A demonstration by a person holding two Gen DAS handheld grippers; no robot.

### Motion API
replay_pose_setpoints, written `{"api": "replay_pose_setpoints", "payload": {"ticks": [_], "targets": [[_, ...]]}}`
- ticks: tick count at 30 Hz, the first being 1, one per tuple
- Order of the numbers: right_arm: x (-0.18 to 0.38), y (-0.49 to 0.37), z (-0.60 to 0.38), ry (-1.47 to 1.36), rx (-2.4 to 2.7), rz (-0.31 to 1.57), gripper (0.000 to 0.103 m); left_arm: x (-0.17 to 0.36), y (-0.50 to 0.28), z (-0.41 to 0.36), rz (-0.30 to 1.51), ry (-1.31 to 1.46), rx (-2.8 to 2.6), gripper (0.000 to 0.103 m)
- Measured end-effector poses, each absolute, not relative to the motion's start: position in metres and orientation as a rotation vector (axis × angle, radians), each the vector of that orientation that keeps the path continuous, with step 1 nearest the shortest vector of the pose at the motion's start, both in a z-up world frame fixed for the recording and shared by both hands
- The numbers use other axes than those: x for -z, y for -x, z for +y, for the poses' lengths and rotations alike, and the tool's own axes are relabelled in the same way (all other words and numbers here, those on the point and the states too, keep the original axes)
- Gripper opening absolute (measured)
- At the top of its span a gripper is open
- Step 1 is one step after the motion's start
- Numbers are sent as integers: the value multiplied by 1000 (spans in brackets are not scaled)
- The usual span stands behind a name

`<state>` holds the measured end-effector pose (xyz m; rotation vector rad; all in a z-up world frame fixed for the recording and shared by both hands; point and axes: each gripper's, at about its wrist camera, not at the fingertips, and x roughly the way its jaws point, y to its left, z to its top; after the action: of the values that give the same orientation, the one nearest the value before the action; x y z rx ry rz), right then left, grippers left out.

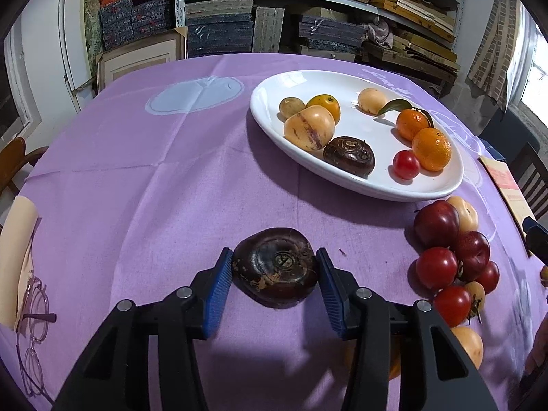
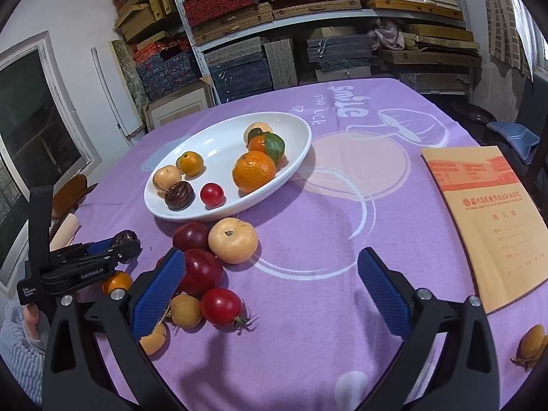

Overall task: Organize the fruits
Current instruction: 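Move the left tool to the second dark brown fruit and grasp it, then grasp a red cherry tomato with right tool while left tool holds the dark fruit, then lower both held fruits onto the white plate and open both tools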

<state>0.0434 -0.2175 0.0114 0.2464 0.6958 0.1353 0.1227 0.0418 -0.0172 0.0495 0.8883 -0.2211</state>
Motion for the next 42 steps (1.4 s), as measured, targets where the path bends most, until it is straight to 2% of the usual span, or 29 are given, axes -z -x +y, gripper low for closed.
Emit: {"api": "replay_pose_setpoints", "payload": {"ticks": [13,15,16,17,19,24,28,33,35,42], "targets": [[-6,-34,-188,-48,-196,780,99,7,-64,74,838,-43,203,49],[-2,-32,-185,-20,-189,789,96,7,-62,74,835,-48,205,50],[1,-32,-184,-8,-185,798,90,6,-61,74,830,-47,203,50],[5,-33,-183,-2,-186,815,78,6,-61,74,829,-46,205,50],[13,-38,-182,-1,-190,848,70,7,-61,74,832,-45,208,50],[17,-42,-175,19,-216,851,66,7,-60,72,834,-47,215,50],[20,-50,-173,-17,-260,877,48,7,-61,70,840,-47,220,50],[18,-52,-170,-12,-270,876,44,8,-60,69,839,-45,233,50],[18,-51,-169,-22,-296,875,31,7,-60,68,839,-45,237,50],[10,-44,-168,-11,-289,833,30,6,-59,67,827,-39,248,50]]}}
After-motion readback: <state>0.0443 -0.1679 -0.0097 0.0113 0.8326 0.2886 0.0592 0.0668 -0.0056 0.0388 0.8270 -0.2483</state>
